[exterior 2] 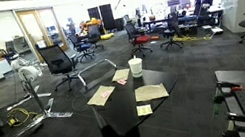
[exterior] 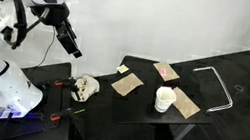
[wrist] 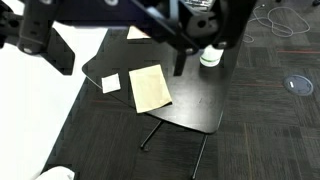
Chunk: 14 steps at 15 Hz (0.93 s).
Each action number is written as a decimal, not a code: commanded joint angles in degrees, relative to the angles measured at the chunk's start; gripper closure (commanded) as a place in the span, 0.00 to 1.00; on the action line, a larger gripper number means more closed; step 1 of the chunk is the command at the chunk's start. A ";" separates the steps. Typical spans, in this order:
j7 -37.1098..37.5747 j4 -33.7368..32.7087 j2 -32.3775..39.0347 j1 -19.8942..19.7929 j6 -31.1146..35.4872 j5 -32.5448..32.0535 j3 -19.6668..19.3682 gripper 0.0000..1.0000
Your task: Remove the white pen from the white cup
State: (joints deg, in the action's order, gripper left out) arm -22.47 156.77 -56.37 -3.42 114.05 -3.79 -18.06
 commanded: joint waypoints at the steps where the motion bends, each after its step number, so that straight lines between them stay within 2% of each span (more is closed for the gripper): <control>1: 3.77 -0.40 3.97 -0.51 4.92 0.05 2.55 0.00; 6: 15.30 -1.68 14.50 -2.53 21.88 -0.91 8.33 0.00; 9: 23.39 -3.16 22.50 -5.89 31.15 -2.14 12.55 0.00; 11: 29.31 -4.52 27.84 -9.00 35.55 -3.39 15.53 0.00; 14: 38.69 -7.84 34.15 -14.02 37.18 -6.85 19.87 0.00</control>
State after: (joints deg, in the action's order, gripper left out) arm 8.21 153.86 -29.49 -12.58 149.98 -7.48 -2.34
